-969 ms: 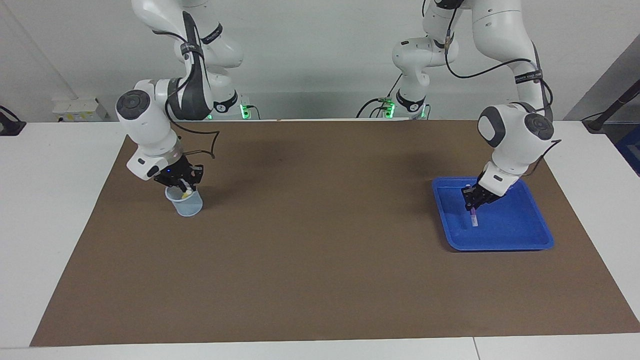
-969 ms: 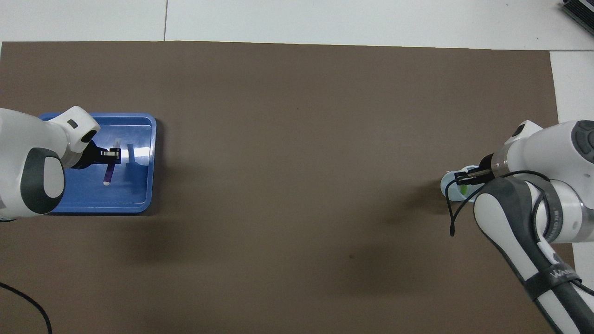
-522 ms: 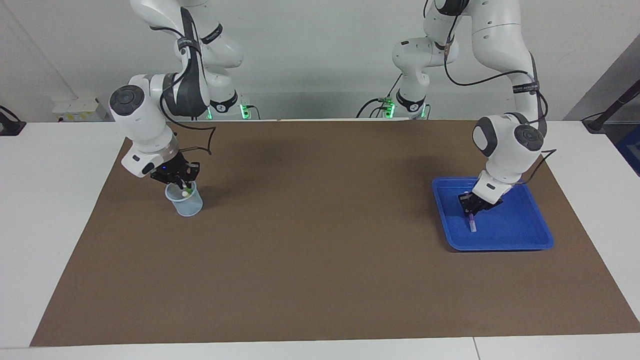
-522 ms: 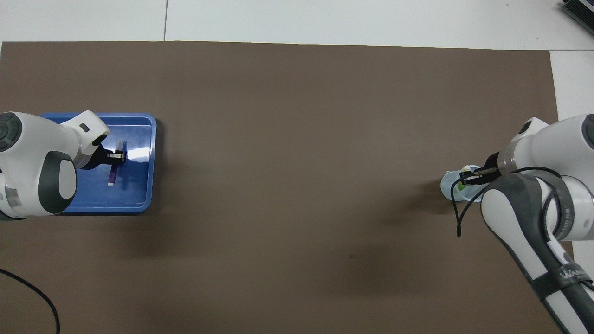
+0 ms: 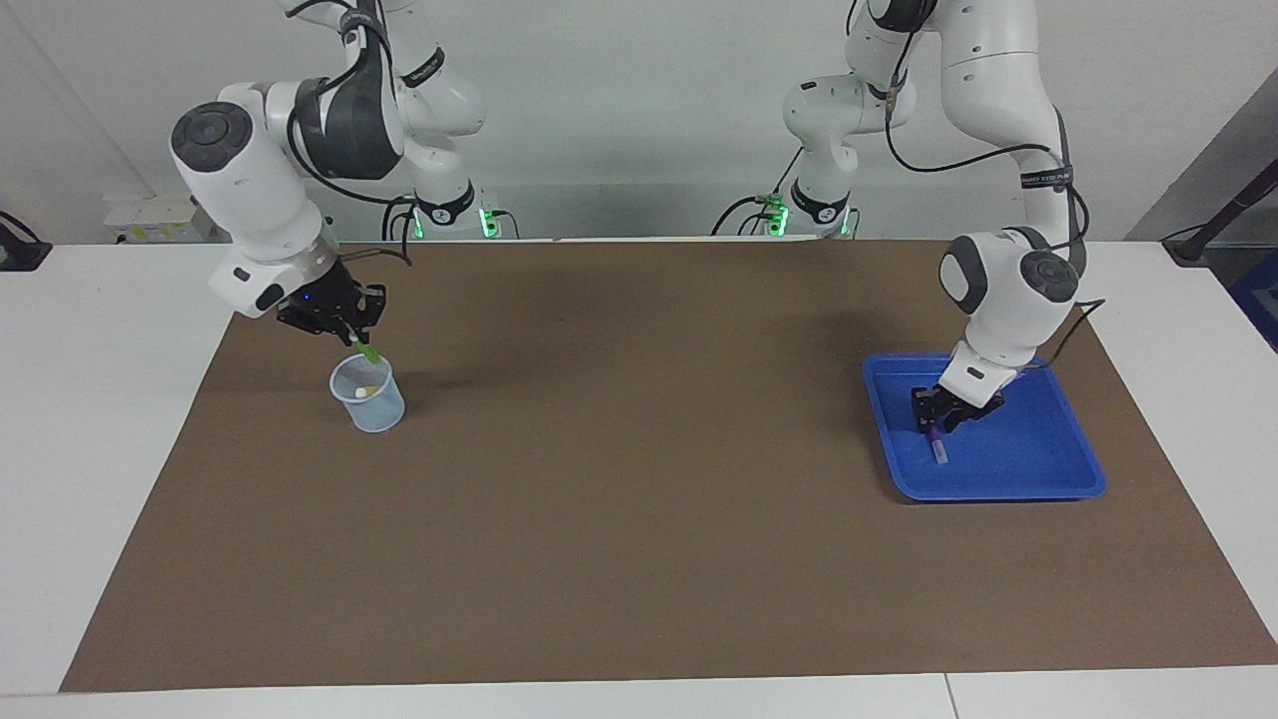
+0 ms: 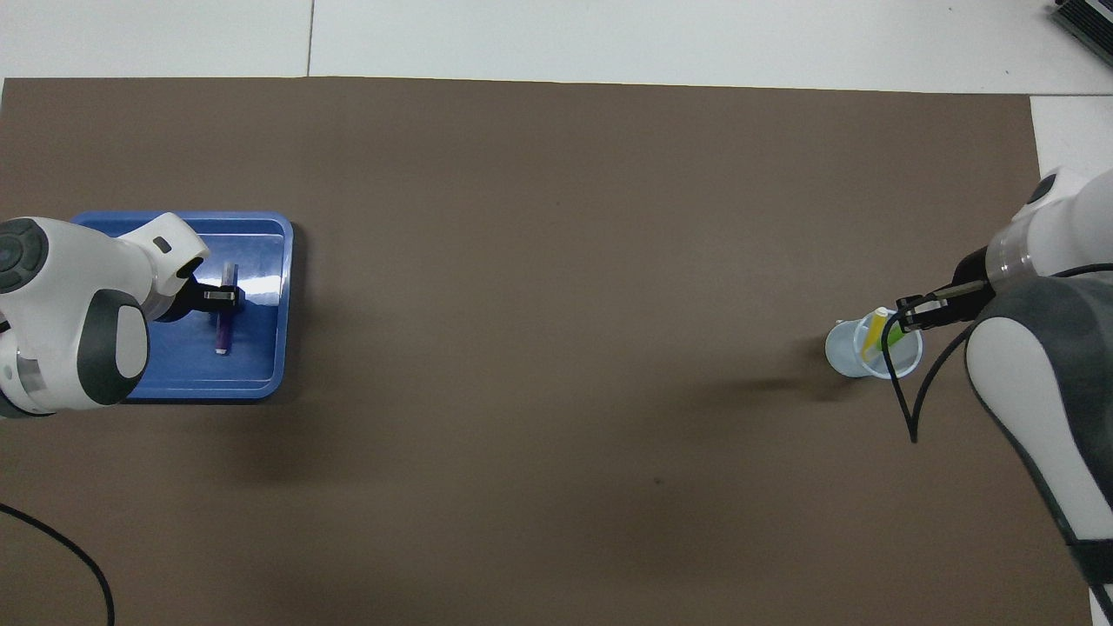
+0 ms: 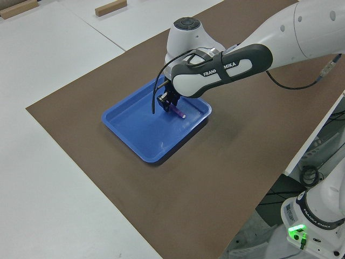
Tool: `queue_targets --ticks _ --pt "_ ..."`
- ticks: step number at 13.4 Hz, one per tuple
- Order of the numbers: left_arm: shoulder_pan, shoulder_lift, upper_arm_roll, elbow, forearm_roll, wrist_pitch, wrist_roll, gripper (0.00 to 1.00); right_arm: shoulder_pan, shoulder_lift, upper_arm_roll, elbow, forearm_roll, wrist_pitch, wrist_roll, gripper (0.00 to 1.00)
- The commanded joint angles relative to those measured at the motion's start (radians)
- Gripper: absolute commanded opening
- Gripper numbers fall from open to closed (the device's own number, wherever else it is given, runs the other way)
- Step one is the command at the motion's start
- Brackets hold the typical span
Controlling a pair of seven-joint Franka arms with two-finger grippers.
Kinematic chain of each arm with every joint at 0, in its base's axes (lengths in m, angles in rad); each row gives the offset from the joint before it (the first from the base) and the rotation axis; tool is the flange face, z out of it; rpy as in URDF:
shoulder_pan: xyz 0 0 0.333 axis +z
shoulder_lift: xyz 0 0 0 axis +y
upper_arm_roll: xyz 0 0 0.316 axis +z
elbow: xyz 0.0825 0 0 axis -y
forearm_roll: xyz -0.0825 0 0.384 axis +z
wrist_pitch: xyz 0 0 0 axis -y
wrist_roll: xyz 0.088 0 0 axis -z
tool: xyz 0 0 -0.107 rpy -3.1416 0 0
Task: Right arm passes pens to left for tray arrangement
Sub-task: 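Pull the green pen from the cup with the right gripper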
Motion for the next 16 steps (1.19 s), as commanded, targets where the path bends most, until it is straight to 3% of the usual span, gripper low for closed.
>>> queue_targets --ticks 1,4,7,11,16 --pt "0.012 0.002 -0.011 0.0 0.011 0.008 -0.009 0.93 0.018 0.007 0.038 0.107 0.018 -0.073 -0.007 0.0" --pt "0.011 0.002 -0.011 0.02 -0.002 -0.026 -0.013 0.94 0.024 0.007 0.056 0.125 0.143 -0.047 0.141 0.0" --pt "0.0 -0.012 -0.011 0.098 -0.076 -0.145 -0.071 0.95 0.067 0.005 0.056 0.103 0.24 0.031 0.295 0.0" --pt "-0.018 -0.061 -0.032 0.177 -0.189 -0.271 -0.31 0.95 0.154 -0.031 0.056 -0.02 0.379 0.259 0.558 0.0" --pt "-0.023 -0.136 -0.119 0.188 -0.301 -0.262 -0.694 0.95 0.291 -0.051 0.056 -0.134 0.536 0.551 0.988 0.0"
